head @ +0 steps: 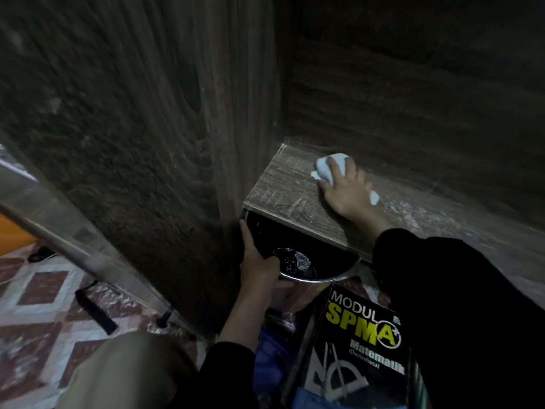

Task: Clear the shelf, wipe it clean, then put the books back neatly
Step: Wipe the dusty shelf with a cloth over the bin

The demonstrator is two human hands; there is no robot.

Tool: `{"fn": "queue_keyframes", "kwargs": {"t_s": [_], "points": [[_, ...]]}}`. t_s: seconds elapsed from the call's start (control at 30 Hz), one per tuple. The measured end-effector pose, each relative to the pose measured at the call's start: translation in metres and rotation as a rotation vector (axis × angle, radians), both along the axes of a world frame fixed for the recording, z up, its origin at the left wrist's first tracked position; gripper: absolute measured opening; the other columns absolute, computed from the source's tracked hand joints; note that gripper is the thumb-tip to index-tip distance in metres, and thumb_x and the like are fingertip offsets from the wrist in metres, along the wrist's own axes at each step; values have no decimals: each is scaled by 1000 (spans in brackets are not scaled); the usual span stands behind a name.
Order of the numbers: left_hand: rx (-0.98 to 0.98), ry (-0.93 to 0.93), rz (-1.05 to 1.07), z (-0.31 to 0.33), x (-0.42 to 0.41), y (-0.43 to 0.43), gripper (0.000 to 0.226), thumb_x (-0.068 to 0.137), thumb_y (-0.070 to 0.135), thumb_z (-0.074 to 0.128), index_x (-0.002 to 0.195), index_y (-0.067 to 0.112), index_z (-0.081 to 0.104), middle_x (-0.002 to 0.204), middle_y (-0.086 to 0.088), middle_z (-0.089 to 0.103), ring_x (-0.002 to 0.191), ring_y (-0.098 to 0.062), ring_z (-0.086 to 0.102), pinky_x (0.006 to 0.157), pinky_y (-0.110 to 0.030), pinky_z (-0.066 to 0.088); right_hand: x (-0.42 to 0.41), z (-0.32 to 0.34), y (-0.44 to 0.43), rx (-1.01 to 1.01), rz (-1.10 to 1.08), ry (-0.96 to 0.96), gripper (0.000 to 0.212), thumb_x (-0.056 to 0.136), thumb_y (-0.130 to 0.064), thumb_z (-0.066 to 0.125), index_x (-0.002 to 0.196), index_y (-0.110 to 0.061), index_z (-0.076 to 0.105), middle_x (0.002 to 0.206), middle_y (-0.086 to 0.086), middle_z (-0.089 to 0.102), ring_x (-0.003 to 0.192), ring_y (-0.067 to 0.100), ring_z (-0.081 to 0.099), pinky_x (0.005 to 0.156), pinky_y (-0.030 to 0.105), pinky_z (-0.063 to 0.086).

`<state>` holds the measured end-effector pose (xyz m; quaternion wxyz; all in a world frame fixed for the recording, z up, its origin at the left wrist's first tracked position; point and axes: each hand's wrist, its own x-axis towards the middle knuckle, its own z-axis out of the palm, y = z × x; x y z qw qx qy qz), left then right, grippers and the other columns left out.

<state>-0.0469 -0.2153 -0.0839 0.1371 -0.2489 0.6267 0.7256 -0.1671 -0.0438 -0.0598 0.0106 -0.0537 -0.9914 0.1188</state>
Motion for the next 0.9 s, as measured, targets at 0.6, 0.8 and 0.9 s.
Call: {"fn": "queue_keyframes", "kwargs": {"t_s": [0.6, 0.8, 0.9], "points": [[-31, 36, -10, -1, 3, 9, 98, 87, -11, 43, 144, 54, -2, 152, -1, 30, 107, -38, 59, 57, -45, 59, 132, 19, 47, -264, 170, 325, 66, 75, -1, 64, 136, -23, 52, 138, 15, 49, 123, 34, 48, 102, 39, 39], [-31, 49, -21, 0, 5, 13, 96, 87, -12, 39, 145, 54, -2, 154, 0, 28, 110, -35, 57, 53, -43, 58, 152, 8, 133, -148, -509, 330, 54, 84, -13, 56, 138, -15, 49, 136, 24, 46, 117, 45, 46, 96, 48, 40], [-43, 47, -40, 0, 6, 17, 95, 88, -13, 37, 146, 52, -2, 153, 2, 29, 103, -31, 56, 54, -42, 58, 148, -5, 98, 16, -540, 190, 68, 78, -35, 31, 143, -19, 41, 145, 23, 36, 123, 45, 39, 99, 50, 33]]}}
